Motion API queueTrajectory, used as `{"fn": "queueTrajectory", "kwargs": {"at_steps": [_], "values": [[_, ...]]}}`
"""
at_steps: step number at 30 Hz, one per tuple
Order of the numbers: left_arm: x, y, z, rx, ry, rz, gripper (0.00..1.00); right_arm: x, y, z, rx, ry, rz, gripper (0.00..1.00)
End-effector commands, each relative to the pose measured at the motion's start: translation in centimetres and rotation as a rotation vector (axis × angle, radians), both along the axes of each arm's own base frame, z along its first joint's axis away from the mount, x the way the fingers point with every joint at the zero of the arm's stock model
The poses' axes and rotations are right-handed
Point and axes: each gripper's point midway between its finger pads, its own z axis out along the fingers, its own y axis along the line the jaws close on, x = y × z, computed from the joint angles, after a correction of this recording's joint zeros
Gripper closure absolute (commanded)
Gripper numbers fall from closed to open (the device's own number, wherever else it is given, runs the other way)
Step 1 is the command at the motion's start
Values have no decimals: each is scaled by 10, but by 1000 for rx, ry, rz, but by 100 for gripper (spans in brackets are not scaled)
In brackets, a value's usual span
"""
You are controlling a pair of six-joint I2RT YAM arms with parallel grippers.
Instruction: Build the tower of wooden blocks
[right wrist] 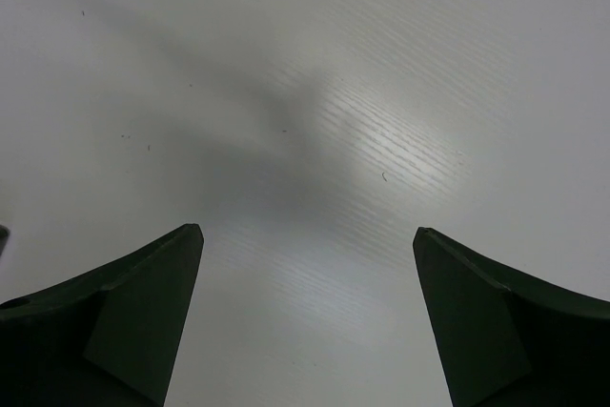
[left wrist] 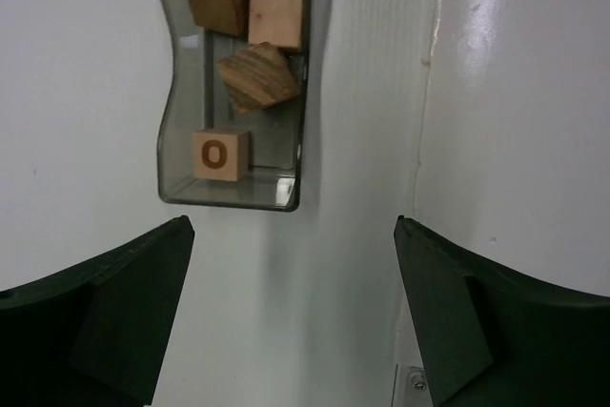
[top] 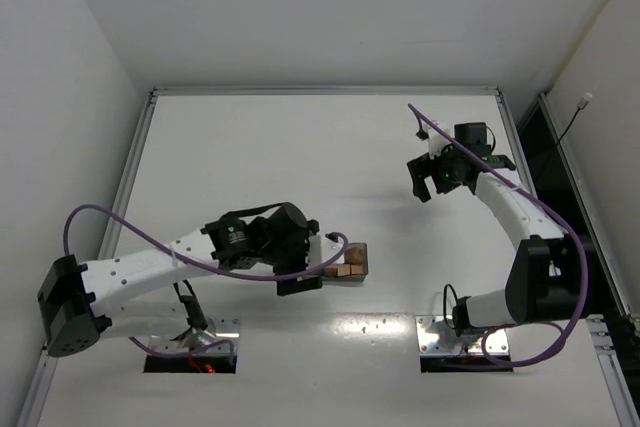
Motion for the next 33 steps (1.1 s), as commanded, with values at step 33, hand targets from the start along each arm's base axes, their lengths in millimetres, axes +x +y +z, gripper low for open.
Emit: {"fn": "queueTrajectory", "kwargs": {"at_steps": [33], "values": [[-11,-48,-73,87,-25,-94,32,8,3,5,10,-15,30,11]]}}
